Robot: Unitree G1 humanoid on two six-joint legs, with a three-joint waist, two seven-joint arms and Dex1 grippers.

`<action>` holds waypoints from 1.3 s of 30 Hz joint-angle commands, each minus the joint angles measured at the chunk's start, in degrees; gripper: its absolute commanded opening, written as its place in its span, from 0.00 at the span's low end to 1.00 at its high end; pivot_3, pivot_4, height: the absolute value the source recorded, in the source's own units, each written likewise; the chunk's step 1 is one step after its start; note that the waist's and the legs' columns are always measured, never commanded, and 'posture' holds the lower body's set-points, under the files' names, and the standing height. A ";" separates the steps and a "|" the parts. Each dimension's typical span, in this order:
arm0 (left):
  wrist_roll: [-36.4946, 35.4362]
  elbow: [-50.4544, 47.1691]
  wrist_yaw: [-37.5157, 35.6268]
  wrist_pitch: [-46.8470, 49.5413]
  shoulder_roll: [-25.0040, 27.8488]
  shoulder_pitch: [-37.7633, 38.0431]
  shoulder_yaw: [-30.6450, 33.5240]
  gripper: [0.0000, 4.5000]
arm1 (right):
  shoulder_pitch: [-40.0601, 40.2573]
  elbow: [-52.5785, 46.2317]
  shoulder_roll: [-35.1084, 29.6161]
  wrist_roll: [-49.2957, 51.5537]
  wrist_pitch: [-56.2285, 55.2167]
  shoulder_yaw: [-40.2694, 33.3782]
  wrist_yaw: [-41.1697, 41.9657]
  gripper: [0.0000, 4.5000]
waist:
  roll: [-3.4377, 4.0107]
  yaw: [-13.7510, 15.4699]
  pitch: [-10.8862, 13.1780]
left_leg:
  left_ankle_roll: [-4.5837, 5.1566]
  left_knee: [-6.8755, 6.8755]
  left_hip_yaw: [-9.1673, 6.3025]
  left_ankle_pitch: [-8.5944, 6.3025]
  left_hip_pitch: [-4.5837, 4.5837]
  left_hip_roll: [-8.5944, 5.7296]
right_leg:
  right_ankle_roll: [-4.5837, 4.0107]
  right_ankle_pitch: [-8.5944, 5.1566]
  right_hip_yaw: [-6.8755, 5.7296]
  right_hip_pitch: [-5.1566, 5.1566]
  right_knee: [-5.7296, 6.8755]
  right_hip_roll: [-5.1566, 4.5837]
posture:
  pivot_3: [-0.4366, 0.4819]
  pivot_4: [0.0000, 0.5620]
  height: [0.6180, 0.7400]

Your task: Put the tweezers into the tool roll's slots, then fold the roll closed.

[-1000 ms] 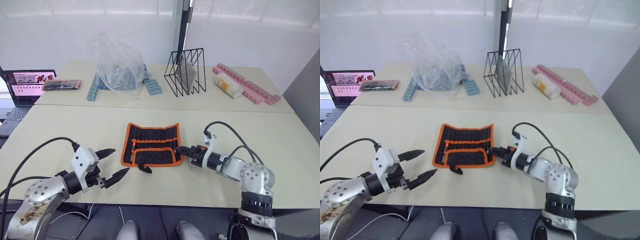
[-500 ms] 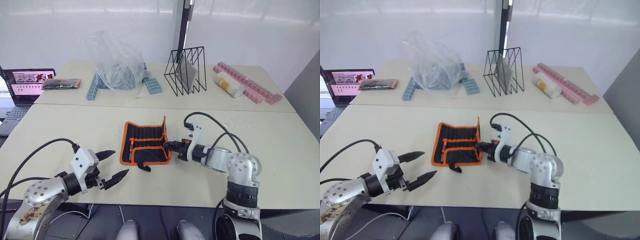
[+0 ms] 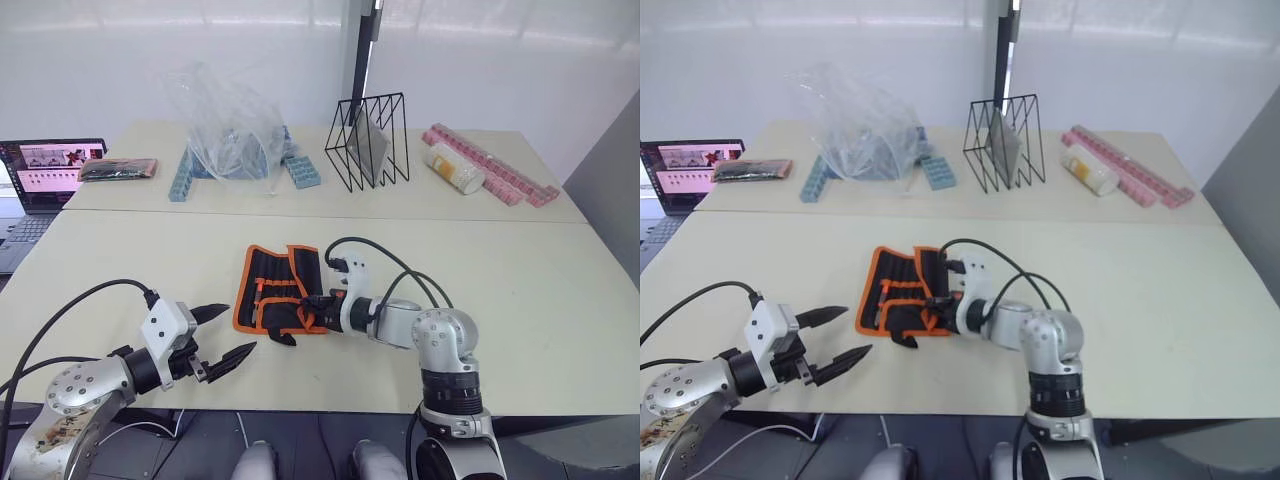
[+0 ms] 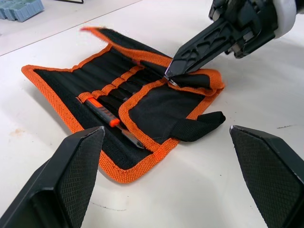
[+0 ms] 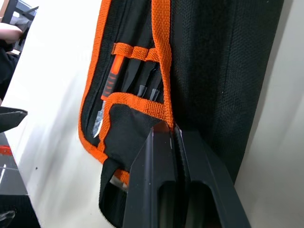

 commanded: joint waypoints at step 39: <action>-21.48 3.18 18.88 29.48 -5.18 -7.43 10.89 1.00 | -3.79 18.76 -13.32 -9.76 -33.23 13.33 40.59 0.00 | -0.08 -0.37 -0.02 | -0.05 0.07 -0.04 0.04 0.08 -0.02 | 0.00 0.00 -0.04 0.06 0.16 -0.02 | 0.48 0.27 0.74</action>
